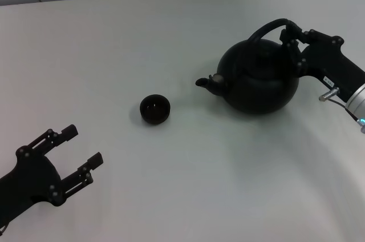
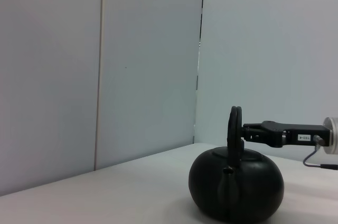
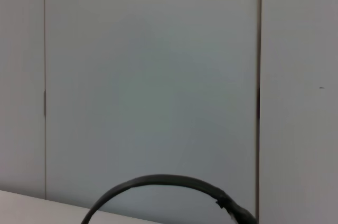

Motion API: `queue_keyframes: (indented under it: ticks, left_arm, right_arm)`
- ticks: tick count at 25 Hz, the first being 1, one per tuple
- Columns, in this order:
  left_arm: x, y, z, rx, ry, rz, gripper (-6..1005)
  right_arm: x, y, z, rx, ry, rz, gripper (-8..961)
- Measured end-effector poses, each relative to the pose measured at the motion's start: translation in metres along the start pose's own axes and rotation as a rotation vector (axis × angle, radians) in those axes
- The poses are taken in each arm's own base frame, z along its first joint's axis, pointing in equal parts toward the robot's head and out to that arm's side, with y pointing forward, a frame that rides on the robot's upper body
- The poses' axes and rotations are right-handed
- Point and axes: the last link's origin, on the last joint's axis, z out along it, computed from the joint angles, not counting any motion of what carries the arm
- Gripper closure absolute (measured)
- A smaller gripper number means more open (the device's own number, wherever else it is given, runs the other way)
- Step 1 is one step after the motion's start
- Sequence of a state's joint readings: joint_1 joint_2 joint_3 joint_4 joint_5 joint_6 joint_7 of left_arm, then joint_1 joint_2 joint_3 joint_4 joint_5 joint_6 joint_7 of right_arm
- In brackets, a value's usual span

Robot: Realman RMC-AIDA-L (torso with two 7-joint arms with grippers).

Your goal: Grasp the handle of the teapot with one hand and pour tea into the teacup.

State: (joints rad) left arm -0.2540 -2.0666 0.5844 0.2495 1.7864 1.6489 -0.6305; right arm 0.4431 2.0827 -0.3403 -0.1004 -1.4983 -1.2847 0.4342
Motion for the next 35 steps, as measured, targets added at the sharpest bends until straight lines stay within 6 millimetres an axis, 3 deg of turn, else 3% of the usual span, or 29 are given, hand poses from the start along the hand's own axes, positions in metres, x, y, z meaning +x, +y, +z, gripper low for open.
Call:
queue_keyframes:
  ticks: [2, 9, 13, 16, 18, 23, 27, 31, 33, 35]
  left_arm:
    - [0.000, 0.000, 0.000, 0.002, 0.001, -0.002, 262]
    - [0.000, 0.001, 0.000, 0.003, 0.005, -0.005, 262]
    - [0.000, 0.001, 0.001, 0.000, 0.007, -0.004, 263]
    - [0.001, 0.001, 0.003, -0.005, 0.009, -0.006, 263]
    - [0.001, 0.001, 0.004, -0.010, 0.009, -0.008, 263]
    - [0.000, 0.001, 0.005, -0.012, 0.004, -0.008, 263]
    - [0.000, 0.001, 0.005, -0.013, 0.004, -0.010, 263]
    - [0.001, 0.001, 0.007, -0.027, 0.001, -0.006, 262]
    - [0.003, -0.001, 0.009, -0.061, -0.019, -0.017, 262]
    - [0.004, -0.003, 0.011, -0.075, -0.030, -0.026, 262]
  right_arm:
    - [0.001, 0.000, -0.002, 0.002, 0.000, 0.002, 839]
    - [0.003, -0.002, -0.008, 0.018, 0.000, 0.011, 584]
    - [0.004, -0.002, -0.029, 0.044, -0.042, 0.031, 418]
    - [0.004, -0.001, -0.042, 0.055, -0.067, 0.046, 418]
    - [0.008, 0.003, -0.066, 0.096, -0.095, 0.090, 418]
    - [0.014, 0.007, -0.089, 0.147, -0.108, 0.129, 418]
    - [0.013, 0.008, -0.093, 0.142, -0.122, 0.147, 418]
    - [0.003, 0.010, -0.104, 0.007, -0.139, 0.154, 418]
    - [-0.005, 0.005, -0.110, -0.214, -0.040, 0.132, 419]
    - [-0.007, 0.002, -0.110, -0.285, 0.011, 0.128, 419]
